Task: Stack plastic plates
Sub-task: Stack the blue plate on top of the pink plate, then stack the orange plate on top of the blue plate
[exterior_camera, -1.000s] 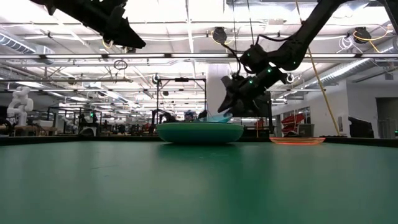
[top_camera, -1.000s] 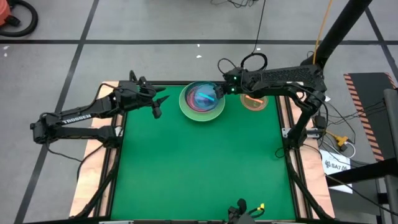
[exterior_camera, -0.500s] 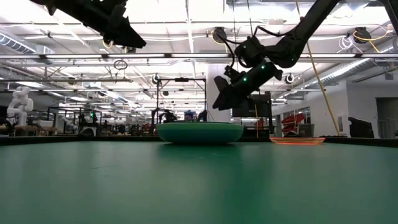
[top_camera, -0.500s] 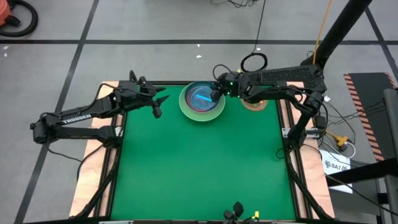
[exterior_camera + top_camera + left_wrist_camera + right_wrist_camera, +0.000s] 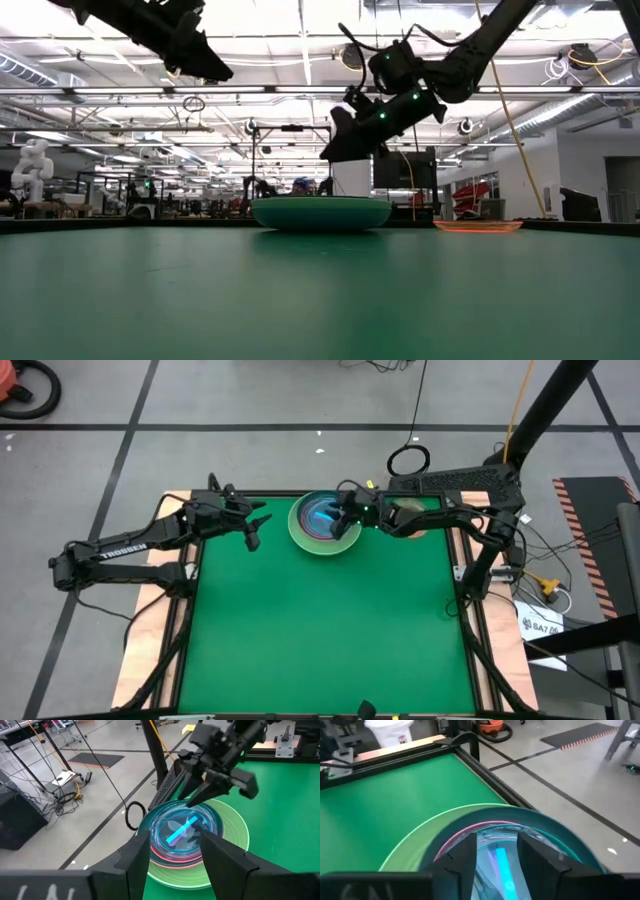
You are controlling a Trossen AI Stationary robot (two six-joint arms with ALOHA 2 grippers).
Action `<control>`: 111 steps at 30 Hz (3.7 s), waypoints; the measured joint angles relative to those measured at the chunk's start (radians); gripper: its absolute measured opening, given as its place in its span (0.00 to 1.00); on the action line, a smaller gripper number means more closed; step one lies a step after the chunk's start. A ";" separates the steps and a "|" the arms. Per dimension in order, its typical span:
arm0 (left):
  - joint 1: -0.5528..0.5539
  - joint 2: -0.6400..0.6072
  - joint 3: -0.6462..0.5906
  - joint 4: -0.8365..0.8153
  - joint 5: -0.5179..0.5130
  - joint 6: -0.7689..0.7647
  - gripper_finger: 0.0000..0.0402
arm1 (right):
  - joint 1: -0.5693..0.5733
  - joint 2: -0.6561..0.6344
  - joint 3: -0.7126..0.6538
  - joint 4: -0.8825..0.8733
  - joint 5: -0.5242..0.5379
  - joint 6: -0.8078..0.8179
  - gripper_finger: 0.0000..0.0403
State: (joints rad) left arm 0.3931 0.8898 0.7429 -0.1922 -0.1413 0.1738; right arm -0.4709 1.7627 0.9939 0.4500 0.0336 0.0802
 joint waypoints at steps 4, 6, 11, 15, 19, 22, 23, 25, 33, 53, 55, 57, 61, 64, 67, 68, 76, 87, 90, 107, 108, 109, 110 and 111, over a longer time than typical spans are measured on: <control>0.000 0.000 0.000 0.002 0.000 0.000 0.45 | 0.014 0.064 0.000 0.016 0.067 0.013 0.23; 0.000 0.000 0.000 0.002 0.000 0.000 0.45 | 0.019 0.099 0.005 0.045 0.075 0.012 0.17; 0.000 0.000 0.000 0.002 0.000 -0.002 0.45 | 0.021 0.172 0.085 0.006 0.071 0.012 0.02; 0.000 0.000 0.000 0.002 0.000 -0.001 0.45 | 0.021 0.226 0.172 -0.109 0.071 0.034 0.02; 0.000 0.000 0.000 -0.001 0.000 0.000 0.45 | 0.020 0.248 0.232 -0.189 0.072 0.068 0.01; 0.000 0.000 0.000 -0.014 0.000 0.000 0.45 | 0.019 0.248 0.245 -0.215 0.072 0.101 0.01; 0.000 0.000 0.000 -0.016 0.000 0.001 0.45 | 0.019 0.248 0.245 -0.217 0.072 0.111 0.01; 0.000 0.000 0.000 -0.015 0.000 0.002 0.45 | 0.019 0.248 0.245 -0.222 0.072 0.127 0.01; 0.000 0.000 0.000 -0.016 0.000 0.005 0.45 | 0.019 0.271 0.246 -0.237 0.071 0.138 0.00; 0.000 0.000 0.000 -0.015 0.000 0.001 0.45 | 0.042 0.272 0.245 -0.185 0.014 0.115 0.00; 0.000 0.000 0.000 -0.016 0.000 0.000 0.45 | 0.041 0.251 0.245 -0.209 0.015 0.114 0.00; 0.000 0.000 0.000 -0.021 0.000 -0.003 0.45 | 0.041 0.229 0.245 -0.234 0.015 0.106 0.00; 0.000 0.000 0.000 -0.024 0.000 -0.016 0.45 | 0.041 0.156 0.245 -0.345 0.016 0.079 0.00; 0.000 0.000 0.000 -0.037 0.000 -0.022 0.45 | 0.036 0.093 0.245 -0.480 0.016 0.055 0.00; 0.000 0.000 0.000 -0.051 0.000 -0.026 0.45 | 0.020 0.021 0.245 -0.625 0.017 0.056 0.00; 0.000 0.000 0.000 -0.054 0.000 -0.028 0.45 | 0.013 -0.001 0.245 -0.679 0.017 0.057 0.01; 0.000 0.000 0.000 -0.052 0.000 -0.038 0.45 | -0.115 -0.100 0.245 -1.087 0.021 0.144 0.08; 0.000 0.000 0.000 -0.052 0.000 -0.041 0.45 | -0.256 -0.095 0.128 -1.205 0.018 0.173 0.35; 0.000 0.000 0.000 -0.052 0.000 -0.041 0.45 | -0.256 -0.094 0.066 -1.154 0.019 0.176 0.39; 0.000 0.000 0.000 -0.049 0.000 -0.029 0.45 | -0.254 -0.083 -0.045 -0.963 0.125 0.162 0.29; 0.000 0.000 0.000 -0.050 0.000 -0.025 0.45 | -0.254 -0.075 -0.045 -0.958 0.125 0.161 0.28; 0.000 0.000 0.000 -0.050 0.000 -0.025 0.45 | -0.254 -0.067 -0.043 -0.954 0.126 0.157 0.26; 0.000 0.000 0.000 -0.050 0.000 -0.025 0.45 | -0.254 -0.058 -0.042 -0.949 0.126 0.150 0.24; 0.000 0.000 0.000 -0.050 0.000 -0.026 0.45 | -0.253 -0.050 -0.041 -0.946 0.126 0.143 0.22</control>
State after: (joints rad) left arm 0.3934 0.8898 0.7429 -0.2420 -0.1410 0.1482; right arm -0.7241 1.7124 0.9527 -0.4958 0.1593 0.2228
